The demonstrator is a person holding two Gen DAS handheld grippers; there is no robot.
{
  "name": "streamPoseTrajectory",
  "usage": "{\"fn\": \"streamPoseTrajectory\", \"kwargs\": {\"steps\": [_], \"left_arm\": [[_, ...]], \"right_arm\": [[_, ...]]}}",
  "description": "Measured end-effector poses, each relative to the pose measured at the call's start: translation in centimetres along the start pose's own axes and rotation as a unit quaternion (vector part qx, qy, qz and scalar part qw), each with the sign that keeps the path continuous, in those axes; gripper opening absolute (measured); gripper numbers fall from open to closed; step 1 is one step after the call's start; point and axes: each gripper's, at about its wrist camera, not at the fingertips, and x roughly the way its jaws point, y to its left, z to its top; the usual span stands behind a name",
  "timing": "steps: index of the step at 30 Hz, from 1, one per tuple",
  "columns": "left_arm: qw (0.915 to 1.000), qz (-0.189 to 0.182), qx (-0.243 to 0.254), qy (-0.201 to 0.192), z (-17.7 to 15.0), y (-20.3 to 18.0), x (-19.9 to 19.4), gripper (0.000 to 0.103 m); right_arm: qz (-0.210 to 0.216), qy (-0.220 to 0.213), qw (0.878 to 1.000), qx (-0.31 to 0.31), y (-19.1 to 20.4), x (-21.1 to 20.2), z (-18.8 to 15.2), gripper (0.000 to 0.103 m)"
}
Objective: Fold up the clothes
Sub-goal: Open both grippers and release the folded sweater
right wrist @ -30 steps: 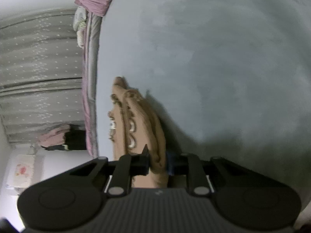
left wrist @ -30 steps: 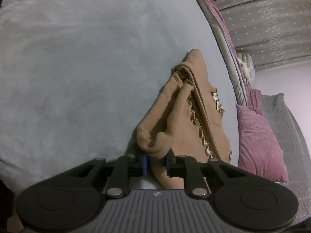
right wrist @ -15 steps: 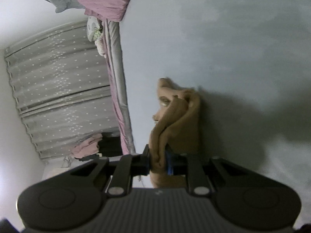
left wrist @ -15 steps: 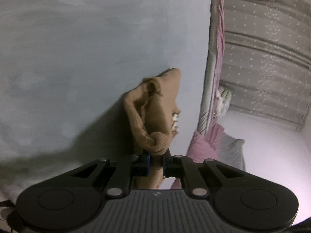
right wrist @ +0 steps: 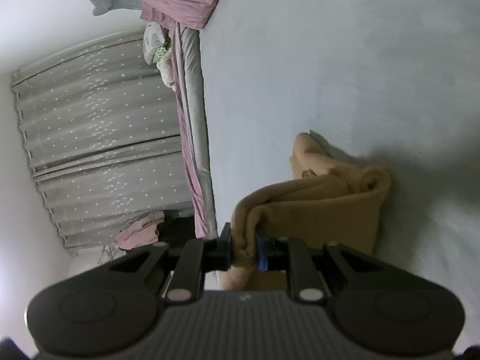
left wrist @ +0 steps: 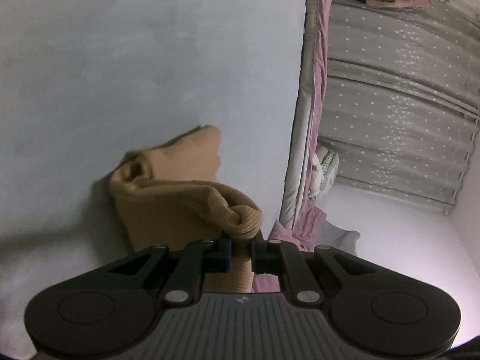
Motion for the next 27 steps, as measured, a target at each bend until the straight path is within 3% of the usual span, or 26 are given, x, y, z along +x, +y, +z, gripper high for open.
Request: {"fn": "streamPoseTrajectory", "kwargs": {"steps": [9, 16, 22, 25, 27], "left_arm": [[0.9993, 0.024, 0.01, -0.026, 2.7, 0.3, 5.0, 0.01], [0.9972, 0.039, 0.061, -0.021, 4.0, 0.8, 7.1, 0.014], [0.9892, 0.027, 0.142, -0.024, 4.3, -1.4, 7.4, 0.026], [0.9804, 0.024, 0.192, -0.036, 4.4, -2.7, 7.0, 0.039], [0.973, 0.029, 0.226, -0.038, 4.3, -3.5, 6.9, 0.042]], "right_arm": [[-0.012, 0.0, 1.0, 0.01, -1.4, 5.3, 2.4, 0.016], [-0.017, 0.004, 1.0, 0.026, -4.0, 8.1, 4.4, 0.018], [0.008, 0.008, 1.0, -0.007, -2.9, 8.6, 5.7, 0.041], [0.008, -0.012, 0.999, -0.029, -2.5, 8.1, 6.5, 0.052], [0.007, -0.026, 0.999, -0.044, -2.2, 7.8, 7.0, 0.053]]}}
